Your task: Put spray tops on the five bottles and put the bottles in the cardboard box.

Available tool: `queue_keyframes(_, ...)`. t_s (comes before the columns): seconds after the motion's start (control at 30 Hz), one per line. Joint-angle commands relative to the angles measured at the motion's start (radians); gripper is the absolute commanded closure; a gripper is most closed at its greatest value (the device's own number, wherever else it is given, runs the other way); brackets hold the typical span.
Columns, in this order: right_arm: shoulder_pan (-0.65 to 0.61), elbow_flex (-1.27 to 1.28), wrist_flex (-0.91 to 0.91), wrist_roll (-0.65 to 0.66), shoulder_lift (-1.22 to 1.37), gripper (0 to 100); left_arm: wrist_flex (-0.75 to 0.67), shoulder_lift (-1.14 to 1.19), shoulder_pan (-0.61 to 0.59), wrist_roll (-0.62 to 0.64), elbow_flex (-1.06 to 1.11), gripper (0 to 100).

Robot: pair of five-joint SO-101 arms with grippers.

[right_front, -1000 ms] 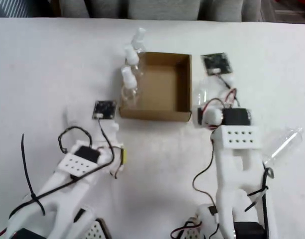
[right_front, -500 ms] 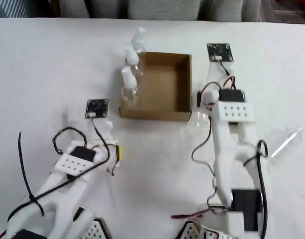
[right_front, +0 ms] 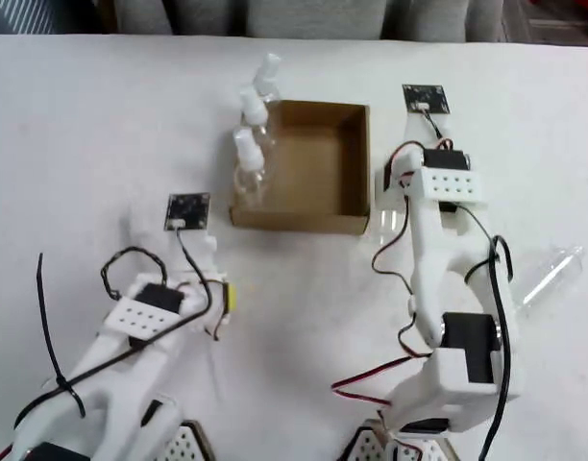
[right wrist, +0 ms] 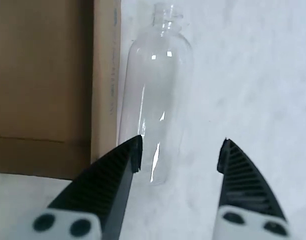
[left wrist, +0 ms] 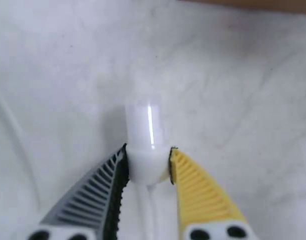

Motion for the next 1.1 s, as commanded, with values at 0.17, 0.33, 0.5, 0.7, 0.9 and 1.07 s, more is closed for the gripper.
queue_keyframes(0.17, -0.051, 0.015, 0.007, -0.008, -0.005, 77.7, -0.023, -0.022, -0.008, -0.014, 0.002, 98)
queue_keyframes(0.33, -0.053, 0.110, -0.058, 0.081, -0.005, 77.9, -0.023, -0.022, -0.008, -0.014, 0.002, 98)
queue_keyframes(0.5, -0.031, 0.193, -0.104, 0.146, -0.007, 78.9, -0.023, -0.022, -0.008, -0.014, 0.002, 98)
queue_keyframes(0.7, 0.047, 0.192, -0.104, 0.147, -0.019, 95.8, -0.023, -0.022, -0.008, -0.014, 0.002, 98)
queue_keyframes(0.9, 0.113, 0.193, 0.067, 0.147, -0.102, 96.7, -0.023, -0.022, -0.008, -0.014, 0.003, 98)
queue_keyframes(1.07, 0.180, 0.236, 0.208, 0.138, -0.231, 96.7, -0.023, -0.022, -0.008, -0.014, 0.003, 98)
